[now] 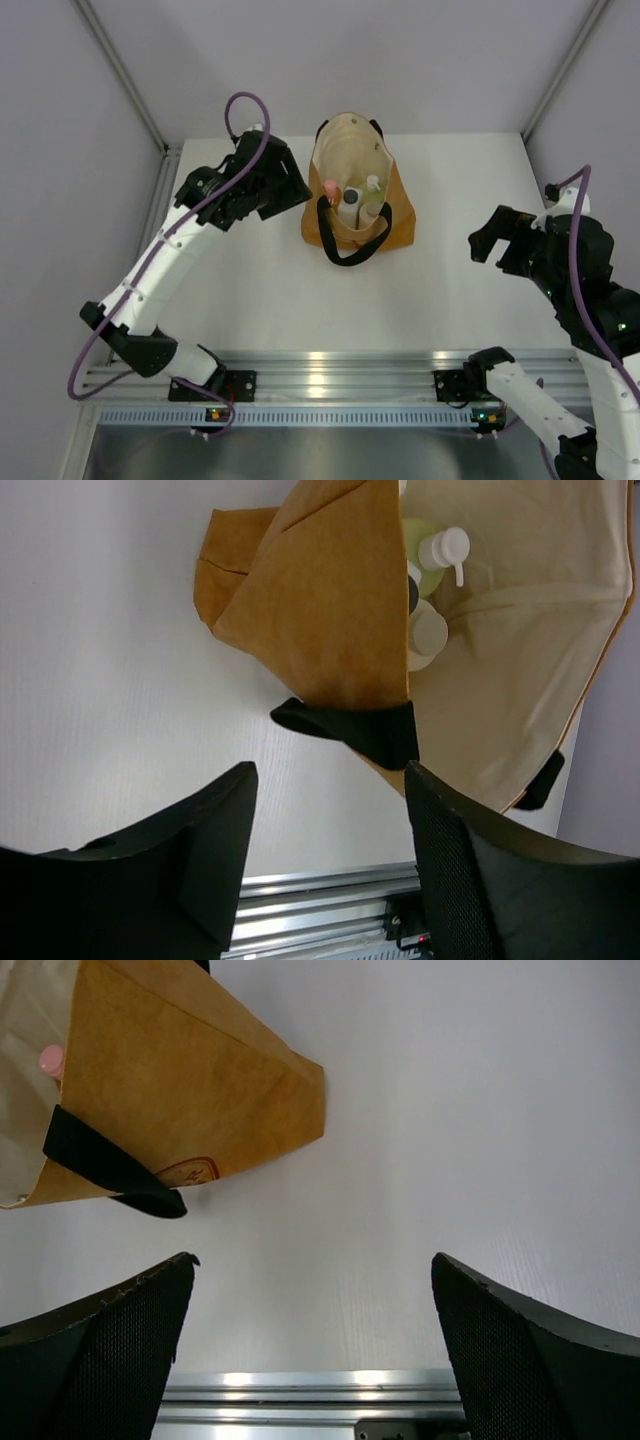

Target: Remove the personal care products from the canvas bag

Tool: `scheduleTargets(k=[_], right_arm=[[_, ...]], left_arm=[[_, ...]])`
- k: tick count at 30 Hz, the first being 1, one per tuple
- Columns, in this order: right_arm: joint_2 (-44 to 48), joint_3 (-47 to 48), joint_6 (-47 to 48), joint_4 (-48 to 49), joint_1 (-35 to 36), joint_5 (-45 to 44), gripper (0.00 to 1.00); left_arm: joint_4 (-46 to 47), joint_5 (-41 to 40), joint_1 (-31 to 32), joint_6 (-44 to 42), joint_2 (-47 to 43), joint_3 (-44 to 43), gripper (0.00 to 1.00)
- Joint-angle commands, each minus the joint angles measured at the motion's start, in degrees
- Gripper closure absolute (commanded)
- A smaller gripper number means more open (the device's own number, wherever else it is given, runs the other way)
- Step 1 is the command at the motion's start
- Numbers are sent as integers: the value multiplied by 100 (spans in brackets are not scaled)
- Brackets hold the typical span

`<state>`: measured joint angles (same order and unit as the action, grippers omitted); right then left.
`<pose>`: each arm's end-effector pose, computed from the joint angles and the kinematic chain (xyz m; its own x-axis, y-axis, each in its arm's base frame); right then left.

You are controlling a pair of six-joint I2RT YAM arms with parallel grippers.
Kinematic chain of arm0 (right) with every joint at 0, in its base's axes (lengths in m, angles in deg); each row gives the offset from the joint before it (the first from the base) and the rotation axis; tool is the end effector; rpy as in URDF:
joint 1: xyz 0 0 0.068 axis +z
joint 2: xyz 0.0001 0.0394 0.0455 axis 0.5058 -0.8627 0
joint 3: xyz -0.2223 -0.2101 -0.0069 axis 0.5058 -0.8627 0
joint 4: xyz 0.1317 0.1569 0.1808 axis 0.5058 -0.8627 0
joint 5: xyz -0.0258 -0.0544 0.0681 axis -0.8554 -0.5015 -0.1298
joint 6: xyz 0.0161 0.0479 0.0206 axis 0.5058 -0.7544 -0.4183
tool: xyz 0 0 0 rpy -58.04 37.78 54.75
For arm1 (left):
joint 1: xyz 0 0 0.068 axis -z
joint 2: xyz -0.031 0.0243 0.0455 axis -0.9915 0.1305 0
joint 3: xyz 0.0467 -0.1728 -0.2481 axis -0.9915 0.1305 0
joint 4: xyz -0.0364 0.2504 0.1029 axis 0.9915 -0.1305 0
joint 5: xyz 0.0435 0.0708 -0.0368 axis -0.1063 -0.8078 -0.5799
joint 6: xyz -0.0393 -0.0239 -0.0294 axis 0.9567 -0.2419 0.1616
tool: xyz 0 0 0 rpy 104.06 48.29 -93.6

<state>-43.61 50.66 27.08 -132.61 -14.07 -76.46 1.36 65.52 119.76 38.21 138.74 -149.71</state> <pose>0.0651 0.0115 0.4655 -0.4575 0.2741 -0.8459 0.0819 0.9602 0.2669 0.2288 -0.1637 0.4826 -0.6908 -0.4309 -0.5806 -0.1328 0.8650 -0.4839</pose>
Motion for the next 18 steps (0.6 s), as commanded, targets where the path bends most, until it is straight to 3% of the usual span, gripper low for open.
scheduleTargets(k=[1, 12, 13, 14, 16, 17, 18], right_arm=[[97, -78, -97, 268, -50, 245, 1], [299, -280, -220, 268, -50, 404, 1], [291, -280, -220, 276, -58, 430, 1], [299, -289, -229, 268, -76, 500, 1], [273, -280, -159, 276, -50, 701, 2], [195, -271, -11, 276, -50, 1068, 3], [142, -228, 52, 276, -50, 1281, 4]], left_arm=[[516, -322, 45, -48, 477, -404, 37], [895, -94, 62, 145, 1426, -809, 45], [895, -76, 54, 136, 1462, -809, 50], [895, -76, 71, 136, 1488, -801, 67], [886, -94, 150, 153, 1506, -713, 82], [886, -102, 177, 171, 1489, -652, 97], [895, -120, 212, 197, 1401, -573, 100]])
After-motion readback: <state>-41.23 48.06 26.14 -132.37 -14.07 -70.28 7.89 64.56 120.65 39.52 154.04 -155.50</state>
